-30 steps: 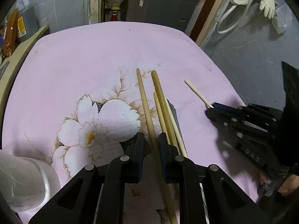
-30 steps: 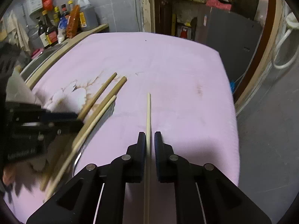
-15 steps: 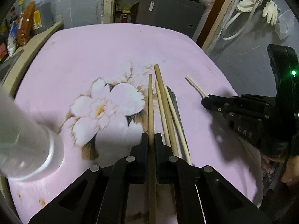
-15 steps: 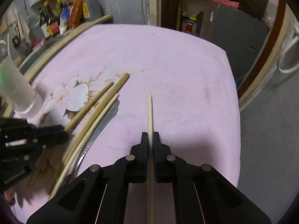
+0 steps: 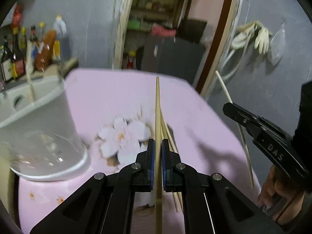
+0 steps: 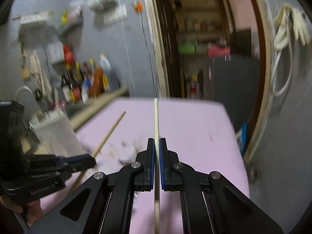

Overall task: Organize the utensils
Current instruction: 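Lift both chopsticks and lower them into the white caddy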

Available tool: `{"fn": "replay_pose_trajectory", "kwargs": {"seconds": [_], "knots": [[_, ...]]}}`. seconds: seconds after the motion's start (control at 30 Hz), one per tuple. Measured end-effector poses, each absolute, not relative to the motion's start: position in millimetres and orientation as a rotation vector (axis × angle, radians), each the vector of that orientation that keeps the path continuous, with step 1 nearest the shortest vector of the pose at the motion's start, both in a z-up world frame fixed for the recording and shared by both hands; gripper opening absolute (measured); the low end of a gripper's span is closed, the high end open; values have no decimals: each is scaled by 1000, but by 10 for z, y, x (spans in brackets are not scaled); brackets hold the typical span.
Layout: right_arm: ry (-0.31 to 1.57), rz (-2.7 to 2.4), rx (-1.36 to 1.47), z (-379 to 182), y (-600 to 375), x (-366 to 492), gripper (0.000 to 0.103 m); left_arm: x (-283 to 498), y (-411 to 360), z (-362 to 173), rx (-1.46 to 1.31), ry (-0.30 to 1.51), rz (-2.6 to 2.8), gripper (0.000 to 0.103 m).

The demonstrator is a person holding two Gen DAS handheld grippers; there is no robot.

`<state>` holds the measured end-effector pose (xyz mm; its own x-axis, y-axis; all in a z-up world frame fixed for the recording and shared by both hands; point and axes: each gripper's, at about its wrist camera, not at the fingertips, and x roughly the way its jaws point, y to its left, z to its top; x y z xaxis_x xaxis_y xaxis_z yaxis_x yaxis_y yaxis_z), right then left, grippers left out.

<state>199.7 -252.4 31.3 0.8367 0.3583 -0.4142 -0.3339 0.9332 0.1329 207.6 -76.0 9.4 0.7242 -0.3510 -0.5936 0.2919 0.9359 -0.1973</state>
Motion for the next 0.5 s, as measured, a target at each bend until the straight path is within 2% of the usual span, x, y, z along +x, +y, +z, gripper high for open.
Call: {"fn": "replay_pose_trajectory", "kwargs": {"seconds": [0.27, 0.5], "knots": [[180, 441, 125, 744, -2267, 1763, 3, 1805, -495, 650, -110, 400, -289, 4], [74, 533, 196, 1036, -1852, 1887, 3, 1768, -96, 984, -134, 284, -213, 4]]}}
